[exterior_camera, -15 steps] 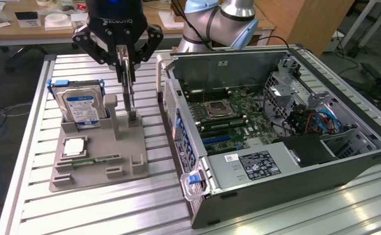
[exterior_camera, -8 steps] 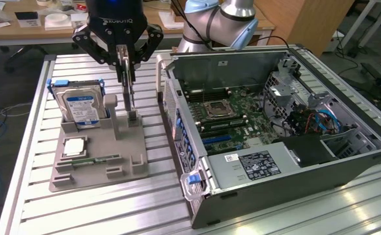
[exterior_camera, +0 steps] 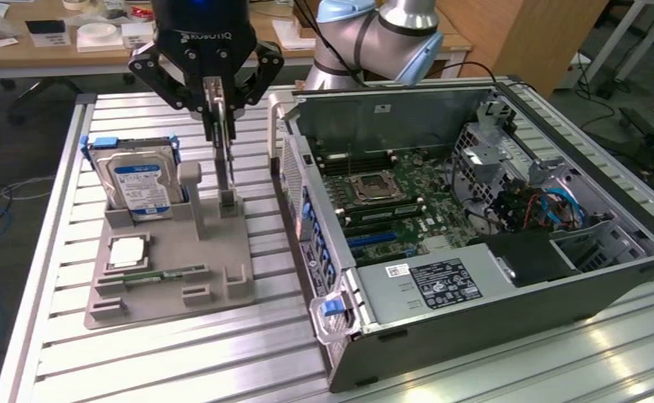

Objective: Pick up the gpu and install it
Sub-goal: 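Pick up the gpu and move the gpu toward the slot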

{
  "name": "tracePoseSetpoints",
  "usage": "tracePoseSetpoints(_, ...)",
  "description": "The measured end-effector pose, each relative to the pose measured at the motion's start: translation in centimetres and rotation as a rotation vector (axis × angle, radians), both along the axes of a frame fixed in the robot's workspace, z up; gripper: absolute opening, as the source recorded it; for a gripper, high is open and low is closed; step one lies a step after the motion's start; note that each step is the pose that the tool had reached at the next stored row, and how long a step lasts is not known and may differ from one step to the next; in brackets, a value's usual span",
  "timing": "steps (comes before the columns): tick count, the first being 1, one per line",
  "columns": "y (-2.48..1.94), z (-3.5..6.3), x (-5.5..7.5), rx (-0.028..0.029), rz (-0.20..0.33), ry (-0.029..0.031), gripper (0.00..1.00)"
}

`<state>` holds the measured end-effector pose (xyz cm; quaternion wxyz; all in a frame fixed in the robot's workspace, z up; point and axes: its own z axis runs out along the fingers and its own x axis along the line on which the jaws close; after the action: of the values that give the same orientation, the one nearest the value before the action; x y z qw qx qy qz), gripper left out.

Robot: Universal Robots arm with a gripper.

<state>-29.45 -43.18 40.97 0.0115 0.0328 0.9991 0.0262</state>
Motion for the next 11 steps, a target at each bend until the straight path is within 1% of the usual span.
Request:
tracePoseSetpoints(4,0.00,0.00,0.3,0.0001,0.000,0.0000,0.27)
tracePoseSetpoints(11,0.00,0.00,1.3,0.0000,0.000,-0.0001,0.27)
